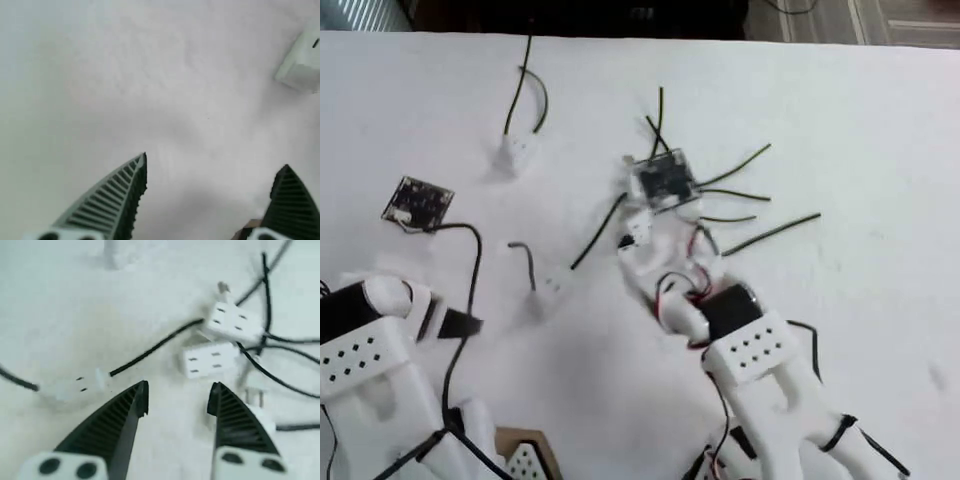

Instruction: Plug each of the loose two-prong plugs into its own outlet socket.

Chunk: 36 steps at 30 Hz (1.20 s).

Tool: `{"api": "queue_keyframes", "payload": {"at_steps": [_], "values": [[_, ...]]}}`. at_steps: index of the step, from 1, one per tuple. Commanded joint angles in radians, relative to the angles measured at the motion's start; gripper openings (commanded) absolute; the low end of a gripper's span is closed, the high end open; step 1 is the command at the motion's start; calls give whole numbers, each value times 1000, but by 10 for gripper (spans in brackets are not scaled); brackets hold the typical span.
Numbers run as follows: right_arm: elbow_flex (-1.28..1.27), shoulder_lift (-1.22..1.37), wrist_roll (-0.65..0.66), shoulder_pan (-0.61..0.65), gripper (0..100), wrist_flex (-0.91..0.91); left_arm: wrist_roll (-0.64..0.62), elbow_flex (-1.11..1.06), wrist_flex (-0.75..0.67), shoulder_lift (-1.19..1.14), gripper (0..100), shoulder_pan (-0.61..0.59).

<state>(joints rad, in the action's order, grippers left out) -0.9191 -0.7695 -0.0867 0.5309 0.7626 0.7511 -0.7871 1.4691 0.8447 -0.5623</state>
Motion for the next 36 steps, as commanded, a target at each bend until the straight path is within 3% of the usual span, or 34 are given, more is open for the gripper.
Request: {"api": "queue_keyframes", "payload": {"at_steps": [1, 7, 13, 18, 21, 27, 36], "values": [[-43, 13, -28, -58, 195, -102, 80, 32, 57, 22, 378, 73], [-130, 58, -28, -67, 194, -251, 138, -92, -12, 22, 378, 231], [-133, 61, -28, -105, 195, -254, 121, -305, -252, 22, 378, 375], [-133, 61, -28, -105, 195, -260, -115, -470, -585, 16, 379, 444], [-133, 61, -28, -105, 195, -260, -184, -543, -743, 21, 378, 483], [-133, 61, -28, -105, 195, -260, -236, -557, -807, 13, 374, 530], [-133, 61, -28, -105, 194, -257, -239, -614, -879, 13, 287, 602]]}}
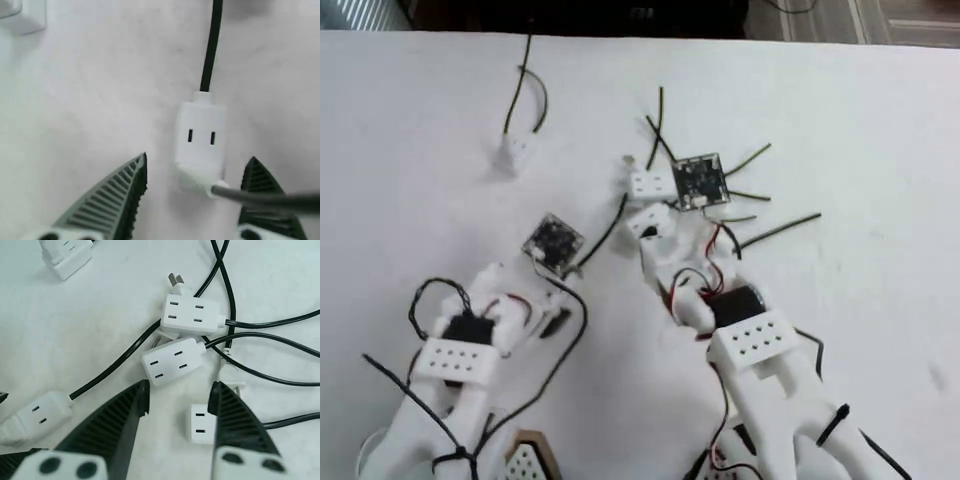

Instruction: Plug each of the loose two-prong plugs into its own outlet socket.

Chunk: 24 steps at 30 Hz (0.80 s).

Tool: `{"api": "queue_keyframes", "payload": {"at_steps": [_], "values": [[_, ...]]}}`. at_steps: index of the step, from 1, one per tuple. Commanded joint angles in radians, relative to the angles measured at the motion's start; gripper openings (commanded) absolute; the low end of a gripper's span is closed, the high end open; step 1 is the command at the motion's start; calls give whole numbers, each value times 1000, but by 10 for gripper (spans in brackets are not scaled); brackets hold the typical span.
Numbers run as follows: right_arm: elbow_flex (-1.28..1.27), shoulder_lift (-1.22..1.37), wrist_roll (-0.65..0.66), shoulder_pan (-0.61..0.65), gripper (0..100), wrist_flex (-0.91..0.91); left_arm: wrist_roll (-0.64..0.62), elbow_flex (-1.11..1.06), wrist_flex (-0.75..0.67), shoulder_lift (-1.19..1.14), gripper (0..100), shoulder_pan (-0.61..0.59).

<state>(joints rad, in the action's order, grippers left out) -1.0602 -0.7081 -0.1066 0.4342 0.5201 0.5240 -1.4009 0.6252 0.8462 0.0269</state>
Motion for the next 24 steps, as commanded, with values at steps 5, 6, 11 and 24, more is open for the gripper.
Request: {"api": "queue_keyframes", "payload": {"at_steps": [5, 6, 11, 24], "values": [[8, -1, -8, -8, 194, -12, -12, 9, -31, 10, 286, 13], [8, -1, -8, -8, 194, -12, -12, 18, -25, 5, 286, 12], [8, -1, -8, -8, 194, -10, -12, 160, 48, -200, 286, 12], [6, -1, -8, -8, 194, -10, -18, 439, 189, -518, 81, -33]]}}
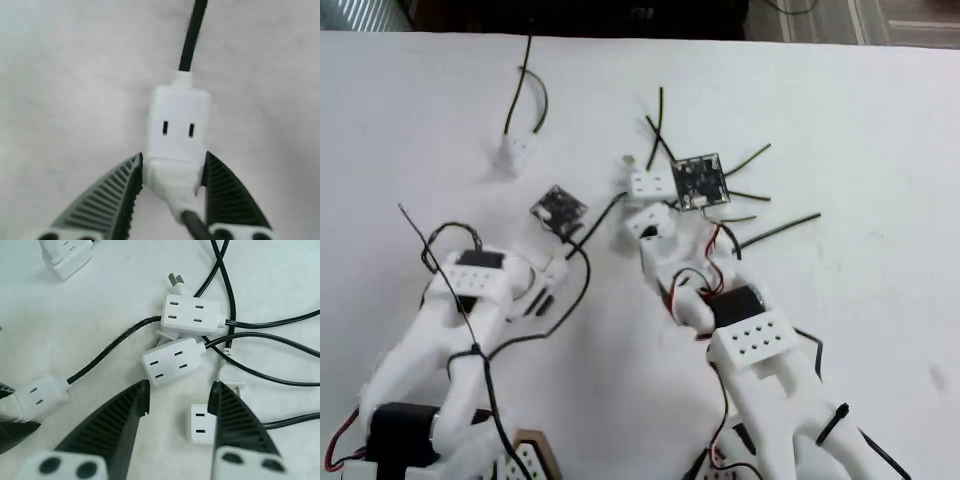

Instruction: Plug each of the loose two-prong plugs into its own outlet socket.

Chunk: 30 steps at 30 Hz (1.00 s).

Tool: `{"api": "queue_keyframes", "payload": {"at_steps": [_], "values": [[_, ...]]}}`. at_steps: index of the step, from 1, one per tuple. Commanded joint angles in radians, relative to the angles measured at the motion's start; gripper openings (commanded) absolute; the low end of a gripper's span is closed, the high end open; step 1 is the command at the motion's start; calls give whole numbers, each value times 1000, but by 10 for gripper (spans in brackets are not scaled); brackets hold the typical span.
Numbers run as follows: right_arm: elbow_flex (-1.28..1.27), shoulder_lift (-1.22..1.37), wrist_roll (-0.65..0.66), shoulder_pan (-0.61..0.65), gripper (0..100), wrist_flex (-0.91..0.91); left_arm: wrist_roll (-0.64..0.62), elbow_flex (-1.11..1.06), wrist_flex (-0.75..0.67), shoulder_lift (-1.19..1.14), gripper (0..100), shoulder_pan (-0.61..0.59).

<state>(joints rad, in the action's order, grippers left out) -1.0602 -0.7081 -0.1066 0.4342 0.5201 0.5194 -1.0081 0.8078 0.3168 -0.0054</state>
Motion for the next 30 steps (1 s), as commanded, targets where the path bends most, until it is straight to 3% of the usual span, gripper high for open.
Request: {"api": "queue_keyframes", "payload": {"at_steps": [1, 4, 14, 24, 30], "values": [[6, -1, -8, -8, 194, -10, -14, 46, 6, 22, 63, -2], [6, -1, -8, -8, 194, -10, -8, 52, 14, 82, 20, -19], [6, -1, -8, -8, 194, -10, -21, 106, 12, 358, 23, -173], [5, 1, -8, -8, 194, -10, -97, 190, -100, 344, 23, -154], [5, 1, -8, -7, 194, -10, -123, 351, -127, 59, 23, -131]]}}
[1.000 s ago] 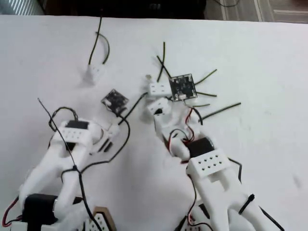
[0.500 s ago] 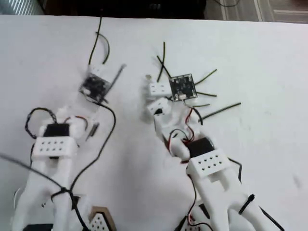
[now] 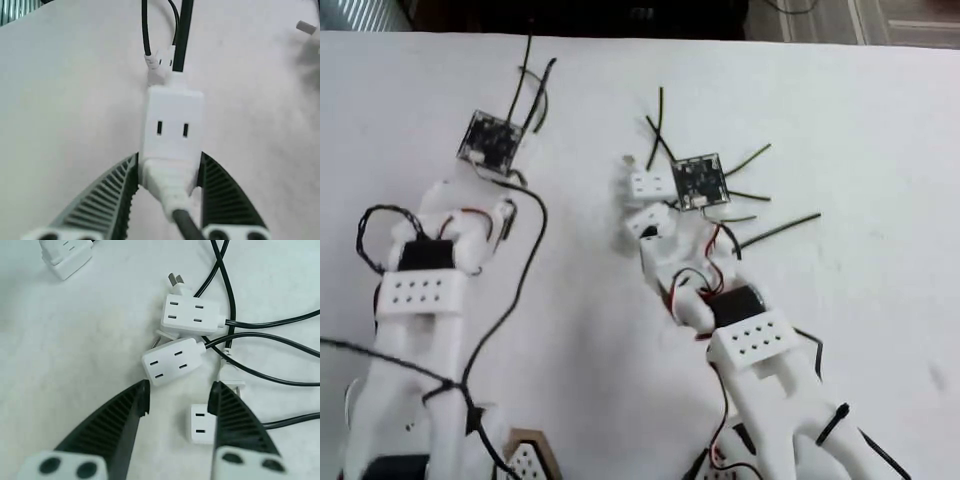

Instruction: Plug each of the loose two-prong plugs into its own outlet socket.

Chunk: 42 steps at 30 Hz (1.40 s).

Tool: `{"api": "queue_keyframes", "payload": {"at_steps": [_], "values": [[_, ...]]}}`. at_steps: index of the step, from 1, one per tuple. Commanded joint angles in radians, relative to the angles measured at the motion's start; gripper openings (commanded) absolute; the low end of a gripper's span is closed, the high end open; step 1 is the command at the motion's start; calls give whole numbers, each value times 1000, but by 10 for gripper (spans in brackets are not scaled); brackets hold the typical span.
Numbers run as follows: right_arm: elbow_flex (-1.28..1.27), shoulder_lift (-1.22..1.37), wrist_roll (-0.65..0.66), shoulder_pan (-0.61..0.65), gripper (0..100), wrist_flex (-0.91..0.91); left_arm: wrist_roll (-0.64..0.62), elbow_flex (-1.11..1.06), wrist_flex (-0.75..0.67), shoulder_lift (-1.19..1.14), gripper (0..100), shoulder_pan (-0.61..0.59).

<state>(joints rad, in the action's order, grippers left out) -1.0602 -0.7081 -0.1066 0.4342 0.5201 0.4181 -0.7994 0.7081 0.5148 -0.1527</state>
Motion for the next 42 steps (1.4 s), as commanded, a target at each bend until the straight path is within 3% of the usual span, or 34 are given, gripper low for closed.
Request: {"api": "queue_keyframes", "payload": {"at_steps": [1, 9, 14, 16, 21, 34, 37, 42], "values": [[5, 1, -8, -5, 194, -10, -20, 187, -26, -206, 23, 16], [-15, 1, -8, -2, 194, -36, -14, 528, 15, -688, 55, 18], [-15, 1, -8, -2, 194, -36, -32, 740, 178, -883, 296, -1], [-15, 1, -8, -2, 194, -36, -77, 815, 232, -929, 347, -16], [-15, 1, -8, -2, 194, -36, -81, 976, 402, -941, 398, -54], [-15, 1, -8, -7, 195, -33, -81, 1610, 1049, -941, 400, -131], [-14, 1, -8, -8, 194, -31, -91, 1692, 1082, -917, 400, -160], [-11, 4, -2, -19, 194, -31, -83, 1576, 1080, -756, 400, -174]]}}
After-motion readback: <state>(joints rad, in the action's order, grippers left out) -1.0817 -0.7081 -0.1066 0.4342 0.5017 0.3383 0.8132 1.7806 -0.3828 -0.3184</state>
